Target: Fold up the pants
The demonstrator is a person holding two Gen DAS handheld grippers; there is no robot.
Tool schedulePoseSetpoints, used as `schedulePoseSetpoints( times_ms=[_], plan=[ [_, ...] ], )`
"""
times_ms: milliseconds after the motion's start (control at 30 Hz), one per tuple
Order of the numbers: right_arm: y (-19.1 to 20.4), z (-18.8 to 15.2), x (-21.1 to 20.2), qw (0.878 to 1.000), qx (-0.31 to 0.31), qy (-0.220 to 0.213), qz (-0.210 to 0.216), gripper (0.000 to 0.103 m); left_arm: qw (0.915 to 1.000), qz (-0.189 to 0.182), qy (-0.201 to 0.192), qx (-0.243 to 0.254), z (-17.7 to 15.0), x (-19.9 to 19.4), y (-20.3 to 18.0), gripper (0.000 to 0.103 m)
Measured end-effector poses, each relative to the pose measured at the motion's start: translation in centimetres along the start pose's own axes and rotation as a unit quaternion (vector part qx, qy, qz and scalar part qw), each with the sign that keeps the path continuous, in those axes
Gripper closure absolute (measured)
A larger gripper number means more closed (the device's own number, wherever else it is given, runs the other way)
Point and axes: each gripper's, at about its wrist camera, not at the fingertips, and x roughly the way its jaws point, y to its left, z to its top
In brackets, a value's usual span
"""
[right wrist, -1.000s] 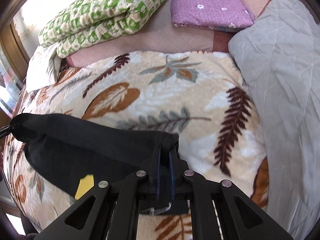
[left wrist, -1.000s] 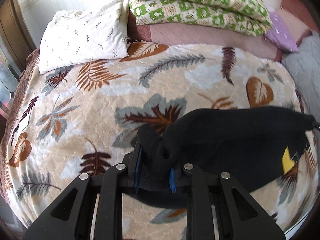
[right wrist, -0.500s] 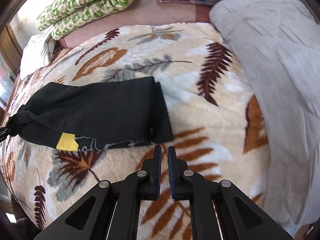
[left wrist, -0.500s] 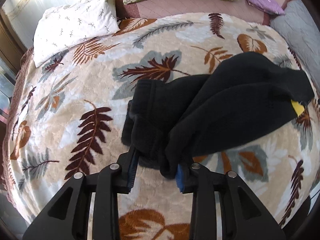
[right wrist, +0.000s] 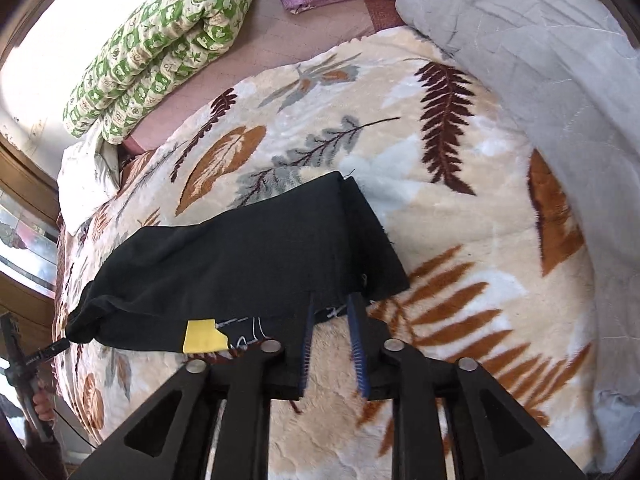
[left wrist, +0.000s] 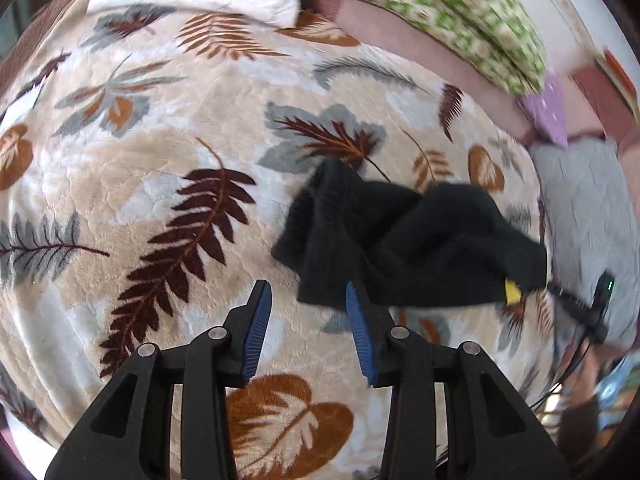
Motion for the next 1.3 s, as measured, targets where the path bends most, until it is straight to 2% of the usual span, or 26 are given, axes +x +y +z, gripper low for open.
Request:
schedulePoseSetpoints(
  times_ms=[67, 133, 300, 367, 400, 500, 600, 833, 967, 1000, 1033, 1067, 1167, 1233, 1300],
  plan=[
    [0.3, 0.4, 0.6, 1.000, 0.006, 0.000, -0.005, 0.080, 0.9998, -0.016, 0.003, -0.009, 1.5, 0.4, 0.1, 0.066],
    [0.4, 0.6, 0.9, 1.000, 0.014, 0.000, -0.007, 0.080, 0.9991, -0.030, 0.028, -0.014, 2.8, 1.5, -0.1, 0.060],
    [0.7, 0.8, 1.4, 1.000, 0.015, 0.004, -0.008, 0.078, 0.9951, -0.041, 0.088, -0.016, 5.1, 5.5, -1.5, 0.060],
    [0.7, 0.9, 1.4, 1.000, 0.017, 0.003, -0.012, 0.078, 0.9916, -0.063, 0.111, -0.020, 5.3, 6.7, -2.0, 0.060],
    [0.6, 1.0, 1.4, 1.000, 0.017, 0.004, -0.012, 0.078, 0.9908, -0.071, 0.113, -0.021, 5.4, 6.8, -2.2, 0.060],
    [0.5, 1.2, 1.6, 1.000, 0.017, 0.007, -0.016, 0.076, 0.9925, -0.087, 0.087, 0.000, 5.4, 5.9, -3.4, 0.060],
    [0.1, 1.8, 2.0, 0.999, 0.023, 0.012, -0.024, 0.072, 0.9932, -0.088, 0.075, 0.007, 5.3, 5.5, -3.8, 0.073],
    [-1.1, 3.1, 3.1, 0.998, 0.046, 0.013, -0.030, 0.071, 0.9911, -0.105, 0.081, -0.011, 5.8, 6.1, -3.1, 0.074],
    [-0.6, 3.2, 4.3, 0.998, 0.045, 0.026, -0.026, 0.057, 0.9914, -0.106, 0.069, -0.034, 5.9, 6.0, -2.8, 0.076],
    [-0.3, 3.2, 4.3, 0.999, 0.038, 0.023, -0.031, 0.057, 0.9913, -0.107, 0.060, -0.046, 6.0, 5.9, -2.6, 0.085],
    [0.3, 3.3, 4.2, 0.999, 0.023, 0.022, -0.034, 0.074, 0.9906, -0.112, 0.057, -0.054, 6.1, 5.8, -2.5, 0.091],
    [0.8, 3.5, 4.1, 0.999, 0.006, 0.024, -0.031, 0.098, 0.9898, -0.116, 0.052, -0.064, 6.3, 5.7, -2.4, 0.092],
    [2.2, 3.9, 2.9, 0.999, -0.031, 0.018, -0.035, 0.098, 0.9913, -0.107, 0.031, -0.070, 6.5, 4.9, -2.3, 0.095],
    [2.6, 4.2, 0.8, 0.999, -0.043, -0.009, -0.017, 0.098, 0.9936, -0.092, 0.030, -0.059, 6.4, 4.9, -2.3, 0.095],
    [1.9, 4.4, -0.5, 0.999, -0.037, -0.024, -0.017, 0.098, 0.9965, -0.063, 0.030, -0.046, 6.2, 5.2, -2.2, 0.095]
  ],
)
